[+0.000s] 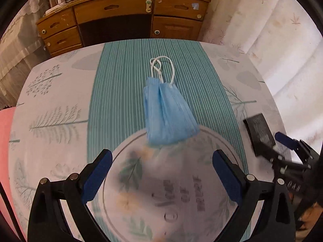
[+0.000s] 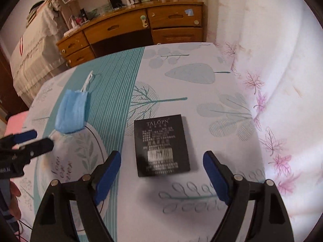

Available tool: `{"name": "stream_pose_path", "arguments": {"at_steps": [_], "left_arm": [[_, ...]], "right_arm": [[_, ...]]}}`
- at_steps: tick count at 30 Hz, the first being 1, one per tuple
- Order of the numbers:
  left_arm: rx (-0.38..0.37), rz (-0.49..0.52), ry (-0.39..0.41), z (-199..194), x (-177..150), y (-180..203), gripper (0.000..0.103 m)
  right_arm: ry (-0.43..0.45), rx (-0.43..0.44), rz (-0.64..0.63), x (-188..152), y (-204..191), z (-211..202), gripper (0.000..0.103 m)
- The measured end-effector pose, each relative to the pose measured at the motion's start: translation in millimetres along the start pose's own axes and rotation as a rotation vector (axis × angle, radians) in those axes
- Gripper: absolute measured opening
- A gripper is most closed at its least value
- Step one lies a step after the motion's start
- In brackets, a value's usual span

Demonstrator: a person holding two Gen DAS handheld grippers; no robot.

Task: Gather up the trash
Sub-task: 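Grasp the blue face mask with the left gripper while the right gripper grasps the black TALOPN card, then carry the blue mask and black card over the bin and release both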

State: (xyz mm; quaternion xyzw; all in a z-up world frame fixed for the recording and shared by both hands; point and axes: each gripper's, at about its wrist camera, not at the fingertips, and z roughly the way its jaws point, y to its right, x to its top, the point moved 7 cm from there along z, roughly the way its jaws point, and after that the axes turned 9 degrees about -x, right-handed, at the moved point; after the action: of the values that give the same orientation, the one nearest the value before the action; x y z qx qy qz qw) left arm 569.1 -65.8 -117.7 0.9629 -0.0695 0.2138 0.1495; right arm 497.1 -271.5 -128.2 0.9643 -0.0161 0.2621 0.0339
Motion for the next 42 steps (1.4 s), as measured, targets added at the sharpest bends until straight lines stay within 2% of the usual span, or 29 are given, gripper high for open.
{"name": "stream_pose_path", "arguments": {"at_steps": [6, 10, 12, 13, 14, 17, 19, 21, 23, 26, 33, 37, 42], "left_arm": [[0.007, -0.052, -0.005, 35.6, 24.4, -4.0, 0.099], [0.047, -0.044, 0.009, 49.1, 35.7, -4.3, 0.099], [0.078, -0.034, 0.010, 53.9, 39.0, -2.9, 0.099], [0.088, -0.030, 0.008, 54.8, 39.9, -2.3, 0.099], [0.102, -0.023, 0.006, 56.4, 40.8, -1.2, 0.099], [0.123, -0.013, 0.008, 57.3, 40.6, 1.2, 0.098], [0.123, -0.015, 0.019, 53.5, 40.0, 2.6, 0.085], [0.121, -0.001, 0.032, 48.3, 39.0, 6.7, 0.041], [0.097, 0.000, 0.016, 42.7, 35.0, 8.2, 0.028], [0.067, -0.003, 0.012, 29.0, 23.9, 7.2, 0.020], [0.002, 0.019, 0.014, -24.6, -17.6, 7.3, 0.019], [-0.040, 0.011, 0.016, -64.5, -52.3, 6.3, 0.019], [-0.061, 0.042, 0.025, -121.0, -110.4, 9.3, 0.019]], "right_arm": [[0.012, -0.077, -0.020, 7.8, -1.5, 15.4, 0.086], [0.007, -0.061, 0.040, 11.5, 4.3, 16.2, 0.086], [0.005, -0.074, 0.046, 12.6, 6.0, 15.6, 0.080], [0.011, -0.098, 0.034, 12.5, 7.1, 14.5, 0.068], [0.015, -0.113, 0.020, 13.4, 6.9, 14.4, 0.060], [0.017, -0.094, 0.012, 12.1, 7.5, 13.2, 0.059], [0.017, -0.071, 0.038, 10.7, 9.9, 11.0, 0.059], [0.023, -0.030, 0.069, 9.2, 10.8, 6.7, 0.059], [0.026, -0.004, 0.089, 7.2, 10.7, 1.0, 0.059], [0.025, 0.057, 0.123, -0.3, 8.6, -13.9, 0.059], [0.029, 0.134, 0.119, -32.0, -7.6, -65.1, 0.059], [0.040, 0.183, 0.114, -54.4, -19.6, -102.2, 0.059], [0.063, 0.246, 0.092, -91.1, -39.4, -155.1, 0.059]]}}
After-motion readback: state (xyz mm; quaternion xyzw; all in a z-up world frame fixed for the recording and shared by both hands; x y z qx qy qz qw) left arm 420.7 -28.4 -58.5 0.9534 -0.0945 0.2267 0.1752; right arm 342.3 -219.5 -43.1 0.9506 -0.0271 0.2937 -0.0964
